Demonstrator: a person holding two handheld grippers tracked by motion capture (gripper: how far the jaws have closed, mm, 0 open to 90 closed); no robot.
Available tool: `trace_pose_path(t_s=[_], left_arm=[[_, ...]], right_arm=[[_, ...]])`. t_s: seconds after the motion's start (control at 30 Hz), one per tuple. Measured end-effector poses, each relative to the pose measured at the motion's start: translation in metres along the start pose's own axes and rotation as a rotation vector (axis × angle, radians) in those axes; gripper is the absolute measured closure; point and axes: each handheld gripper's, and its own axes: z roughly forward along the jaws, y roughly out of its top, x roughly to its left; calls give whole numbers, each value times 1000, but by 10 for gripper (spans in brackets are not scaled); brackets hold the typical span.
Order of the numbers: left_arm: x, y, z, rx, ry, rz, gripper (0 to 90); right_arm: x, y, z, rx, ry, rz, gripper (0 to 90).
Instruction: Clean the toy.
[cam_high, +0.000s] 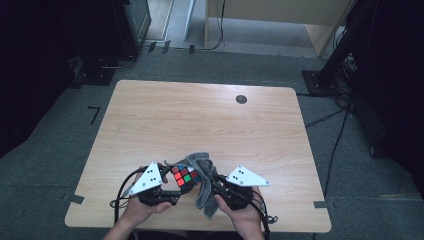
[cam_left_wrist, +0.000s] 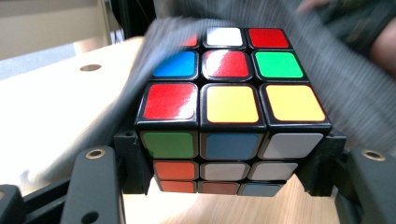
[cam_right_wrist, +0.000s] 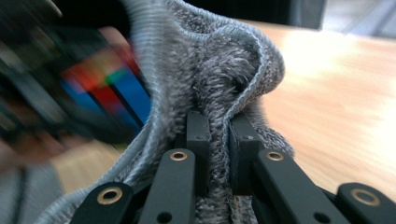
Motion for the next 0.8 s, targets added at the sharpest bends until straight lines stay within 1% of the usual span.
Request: trace_pose_path(t_s=[0.03, 0.07, 0.1, 0.13, 0.17, 0.23, 0.27, 0.3, 0.33, 0.37, 0.4, 0.43, 0.47, 0.5, 0.53, 0.57, 0.6, 0.7, 0.73, 0.77, 0.8], left_arm=[[2, 2, -3, -30, 0, -26, 340], [5, 3, -7, -68, 8, -48, 340], [6, 4, -8, -87, 12, -58, 340], [8, 4, -10, -103, 12, -74, 340], [9, 3, -11, -108, 8, -84, 340], [10, 2, -10, -114, -1, -102, 340], [10, 1, -9, -121, -12, -116, 340], [10, 1, -9, -121, -12, -116, 340], [12, 1, -11, -140, -23, -142, 340], [13, 1, -11, -142, -24, -147, 340], [13, 2, -12, -142, -20, -148, 340], [13, 2, -12, -142, -17, -146, 340], [13, 2, -13, -138, -12, -140, 340], [13, 3, -13, -136, -7, -133, 340], [12, 3, -13, -138, -2, -131, 340], [13, 4, -14, -141, -2, -133, 340], [13, 4, -15, -142, -1, -130, 340], [13, 5, -16, -146, -2, -135, 340], [13, 5, -14, -142, -6, -133, 340], [12, 4, -13, -139, -9, -133, 340], [10, 4, -11, -135, -15, -129, 340]], right_arm=[[-2, -2, 1, 15, -20, -7, 823], [-6, -5, 2, 17, -33, 9, 823], [-9, -8, 3, 7, -30, 59, 824], [-10, -9, 3, -3, -26, 80, 825], [-8, -10, 3, -22, -2, 93, 825], [3, -9, 6, -37, 50, 64, 825], [9, -9, 8, -44, 62, 50, 825], [17, -9, 10, -47, 61, 31, 827], [22, -10, 12, -49, 64, 25, 828], [24, -11, 14, -45, 96, 31, 828], [26, -13, 16, -36, 130, 36, 828], [29, -15, 21, -20, 172, 27, 828], [33, -16, 23, -7, 185, 9, 827], [37, -18, 27, 17, 189, -34, 827], [39, -18, 28, 32, 182, -51, 826], [39, -17, 30, 49, 157, -58, 825], [36, -16, 29, 48, 141, -49, 825], [17, -11, 17, -12, 52, 36, 825], [10, -10, 11, -45, 25, 76, 825], [6, -10, 6, -80, 13, 105, 825], [5, -10, 5, -91, 13, 103, 825]])
